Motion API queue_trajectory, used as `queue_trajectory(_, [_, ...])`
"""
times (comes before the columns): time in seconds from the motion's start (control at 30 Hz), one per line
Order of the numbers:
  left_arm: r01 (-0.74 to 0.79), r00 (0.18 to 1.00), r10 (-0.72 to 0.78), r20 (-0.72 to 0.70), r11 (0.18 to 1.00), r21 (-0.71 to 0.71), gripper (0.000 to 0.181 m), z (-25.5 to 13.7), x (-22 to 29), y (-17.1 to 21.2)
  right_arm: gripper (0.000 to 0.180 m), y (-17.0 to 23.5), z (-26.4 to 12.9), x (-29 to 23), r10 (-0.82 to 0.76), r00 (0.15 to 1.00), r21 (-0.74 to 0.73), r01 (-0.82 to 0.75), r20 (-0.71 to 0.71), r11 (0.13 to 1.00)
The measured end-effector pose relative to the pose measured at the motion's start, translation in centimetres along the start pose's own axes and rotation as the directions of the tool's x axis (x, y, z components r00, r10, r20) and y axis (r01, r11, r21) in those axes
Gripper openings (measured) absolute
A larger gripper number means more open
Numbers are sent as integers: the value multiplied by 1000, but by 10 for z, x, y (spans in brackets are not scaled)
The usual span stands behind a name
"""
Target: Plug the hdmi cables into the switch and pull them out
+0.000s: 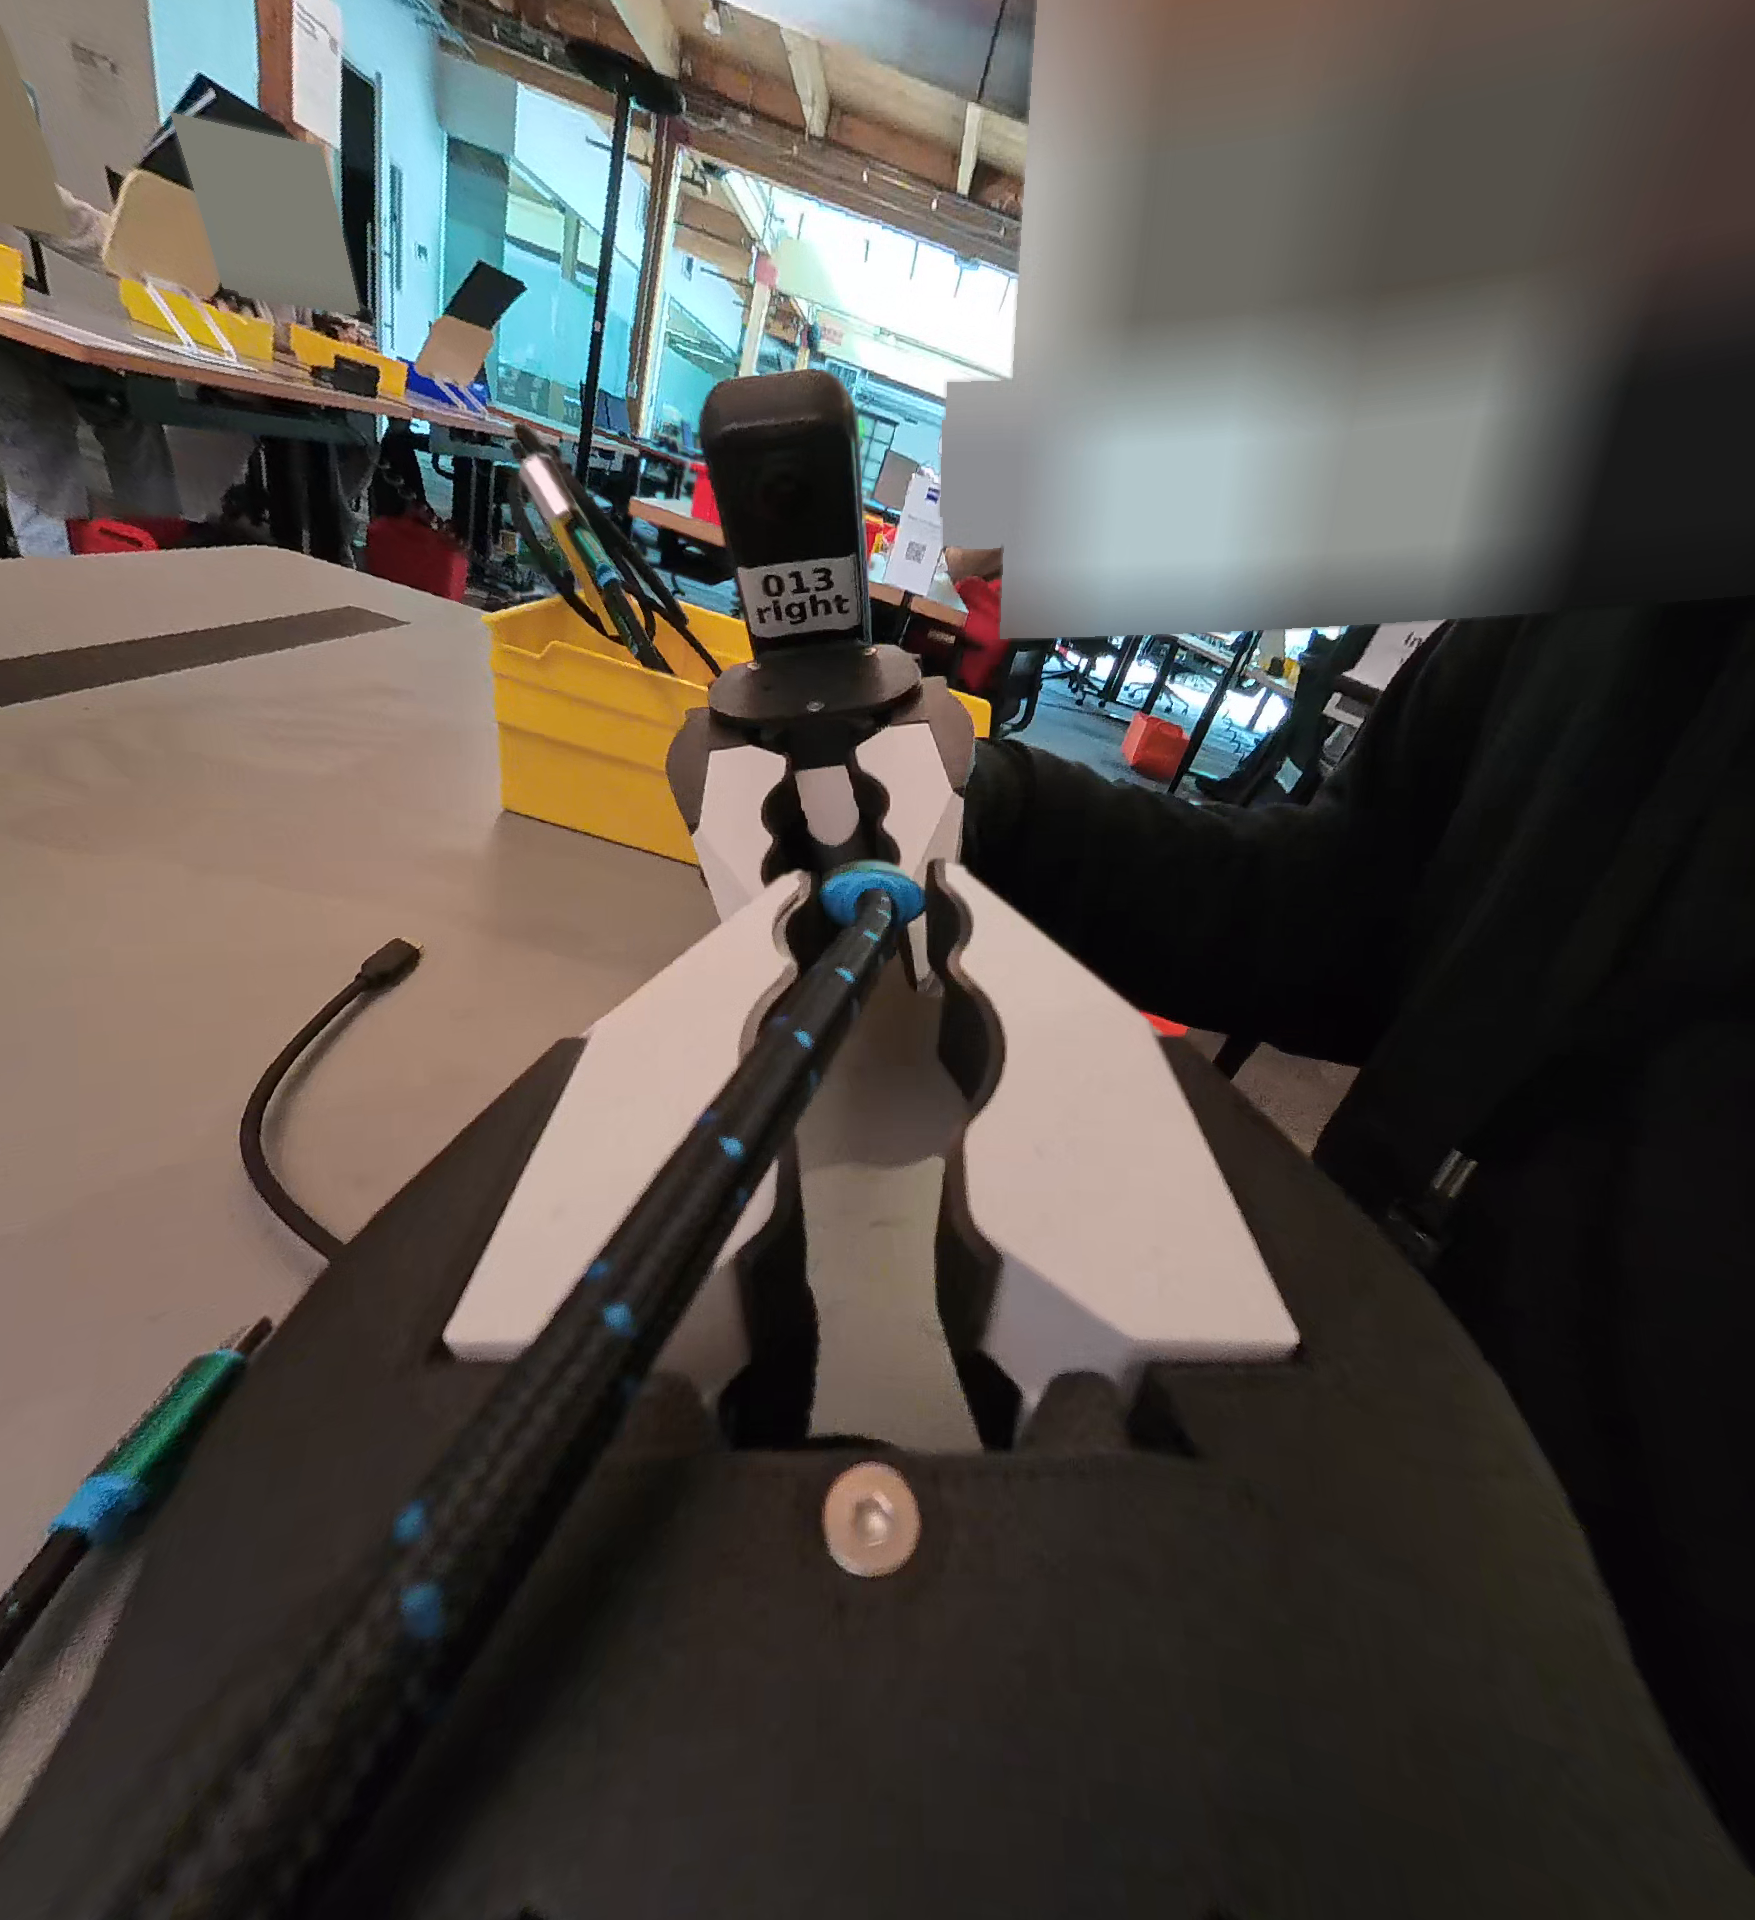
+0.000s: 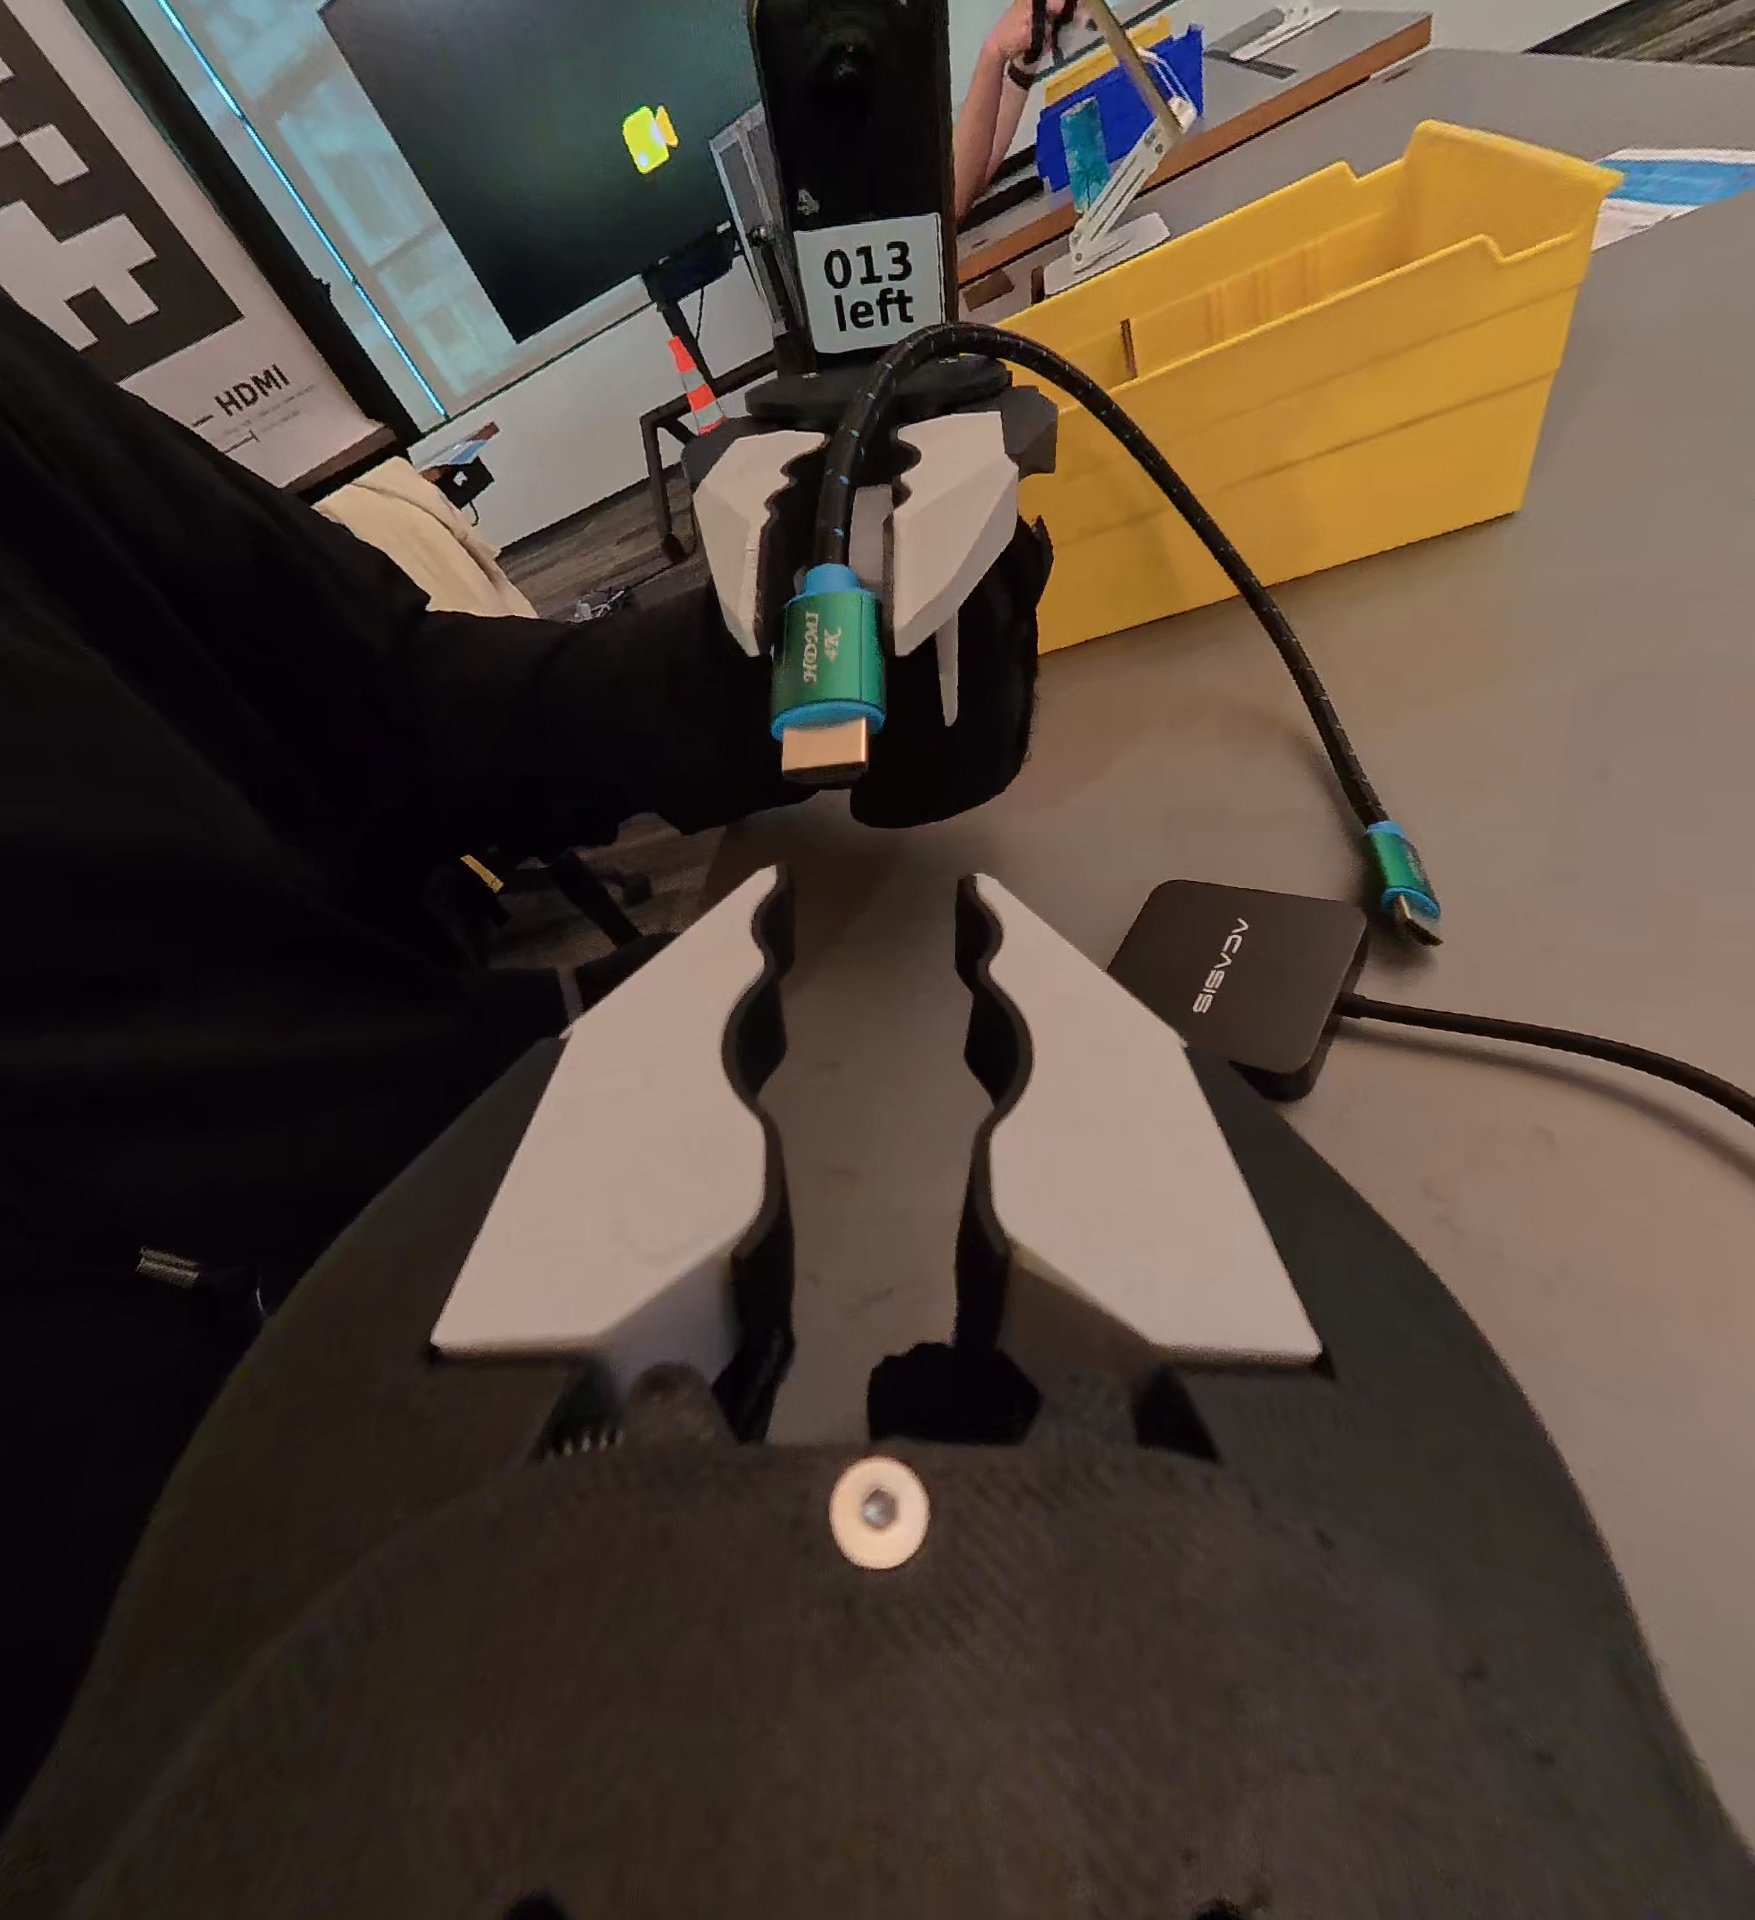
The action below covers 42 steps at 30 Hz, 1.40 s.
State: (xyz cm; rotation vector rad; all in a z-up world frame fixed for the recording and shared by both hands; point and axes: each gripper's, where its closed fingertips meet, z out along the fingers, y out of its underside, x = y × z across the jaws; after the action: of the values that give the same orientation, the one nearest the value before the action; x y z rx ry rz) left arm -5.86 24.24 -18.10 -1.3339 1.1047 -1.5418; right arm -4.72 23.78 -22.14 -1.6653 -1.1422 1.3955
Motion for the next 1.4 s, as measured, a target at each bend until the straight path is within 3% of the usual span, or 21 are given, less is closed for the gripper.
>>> queue_trajectory(0.23, [12, 999, -12, 34, 1000, 12, 17, -9, -7, -5, 36, 6, -1, 13, -46, 995, -40, 43, -85, 998])
queue_trajectory(0.33, [-2, 999, 0, 45, 1000, 28, 17, -15, -7, -15, 51, 24, 1, 27, -166, 970, -205, 129, -175, 970])
queue_trajectory(0.47, [-27, 998, 24, 54, 998, 51, 17, -23, -4, -29, 61, 50, 5, 57, -325, 916, -457, 191, -235, 869])
queue_trajectory(0.57, [-35, 998, 31, 54, 997, 72, 17, -28, 0, -36, 73, 62, 1, 90, -499, 836, -653, 249, -228, 715])
queue_trajectory(0.73, [-43, 999, 41, 33, 997, 69, 18, -28, 6, -36, 76, 64, 18, 113, -551, 831, -746, 323, -70, 582])
queue_trajectory(1.0, [-41, 999, 38, 38, 996, 81, 17, -33, 3, -40, 52, 66, 25, 119, -395, 918, -757, 245, -19, 606])
queue_trajectory(1.17, [-35, 998, 32, 47, 996, 79, 17, -33, 1, -39, 47, 64, 24, 119, -295, 936, -694, 84, -191, 715])
queue_trajectory(1.4, [-30, 998, 25, 64, 996, 78, 17, -33, -1, -40, 46, 62, 18, 123, -168, 870, -599, -169, -464, 783])
